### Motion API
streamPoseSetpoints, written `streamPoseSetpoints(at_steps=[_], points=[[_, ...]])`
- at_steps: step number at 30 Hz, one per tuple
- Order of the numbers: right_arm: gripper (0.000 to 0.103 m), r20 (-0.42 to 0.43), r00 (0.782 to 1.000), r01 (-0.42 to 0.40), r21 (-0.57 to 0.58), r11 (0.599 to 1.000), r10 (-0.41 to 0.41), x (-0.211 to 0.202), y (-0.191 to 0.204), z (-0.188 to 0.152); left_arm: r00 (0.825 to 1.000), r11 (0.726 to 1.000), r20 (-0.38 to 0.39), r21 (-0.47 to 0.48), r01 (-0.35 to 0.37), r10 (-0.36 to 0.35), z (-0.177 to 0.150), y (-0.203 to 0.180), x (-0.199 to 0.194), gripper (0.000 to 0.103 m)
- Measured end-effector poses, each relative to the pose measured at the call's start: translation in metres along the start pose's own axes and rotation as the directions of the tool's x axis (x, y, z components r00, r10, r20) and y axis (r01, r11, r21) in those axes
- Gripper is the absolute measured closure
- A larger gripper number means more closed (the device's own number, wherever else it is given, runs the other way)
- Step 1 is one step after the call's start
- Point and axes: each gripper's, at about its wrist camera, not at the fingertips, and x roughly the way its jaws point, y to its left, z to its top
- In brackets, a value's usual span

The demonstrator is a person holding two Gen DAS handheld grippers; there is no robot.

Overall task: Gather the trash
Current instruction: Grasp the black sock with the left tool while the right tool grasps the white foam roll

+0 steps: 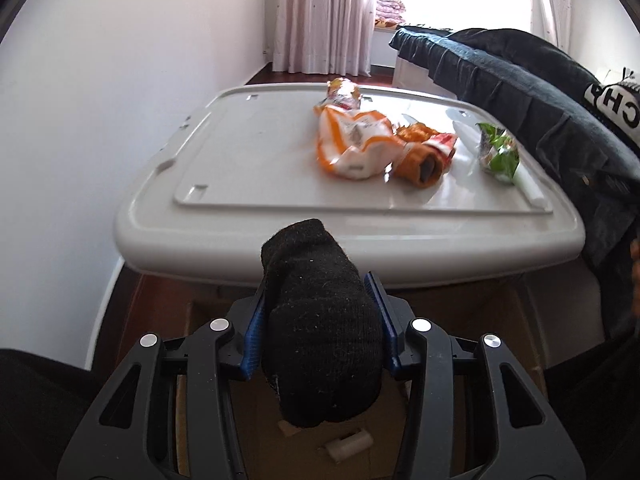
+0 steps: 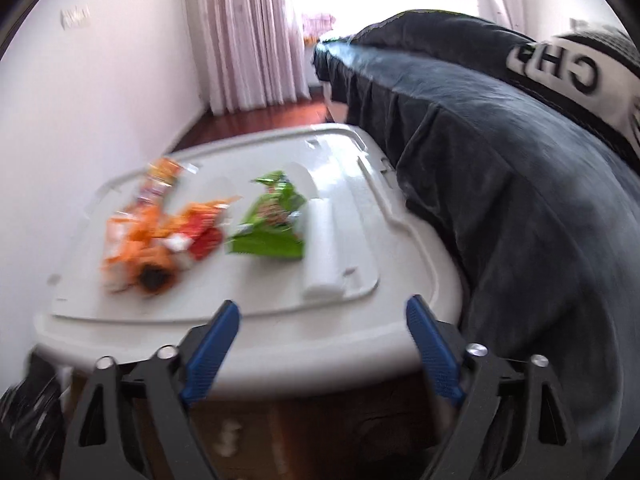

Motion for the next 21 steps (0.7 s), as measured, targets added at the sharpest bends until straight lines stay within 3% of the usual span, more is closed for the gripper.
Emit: streamPoseSetpoints(at_steps=[4,12,14,16,21], points=[[0.036,-0.08,0.995,0.05,-0.054,0.997,-0.054,0.049,0.001,0.021,1.0,1.0,-0.016,-0.007,0.005,-0.005,-0.002,0.007,0.008,0.059],[0.037,-0.075,0.993,0.087,-0.065,0.994,-0.092,0.088,0.01,0.047,1.0,1.0,0.018,-0.003,0.009,-0.009,-0.004,0.01,0.002,0.058],[0.037,-0.111,0.989,0.096,-0.062,0.993,-0.102,0.105,0.011,0.053,1.0,1.0,0.029,0.005,0.003,-0.003,-0.004,0.01,-0.001,0.058],[0.046,-0.154,0.983,0.09,-0.055,0.994,-0.097,0.119,0.014,0.052,0.999,1.0,0.032,0.007,-0.003,0.002,-0.004,0.01,-0.001,0.058],[0.057,-0.14,0.984,0.101,-0.06,0.993,-0.109,0.12,0.026,0.049,1.0,1.0,0.02,-0.003,-0.005,0.005,-0.006,0.013,0.001,0.058]])
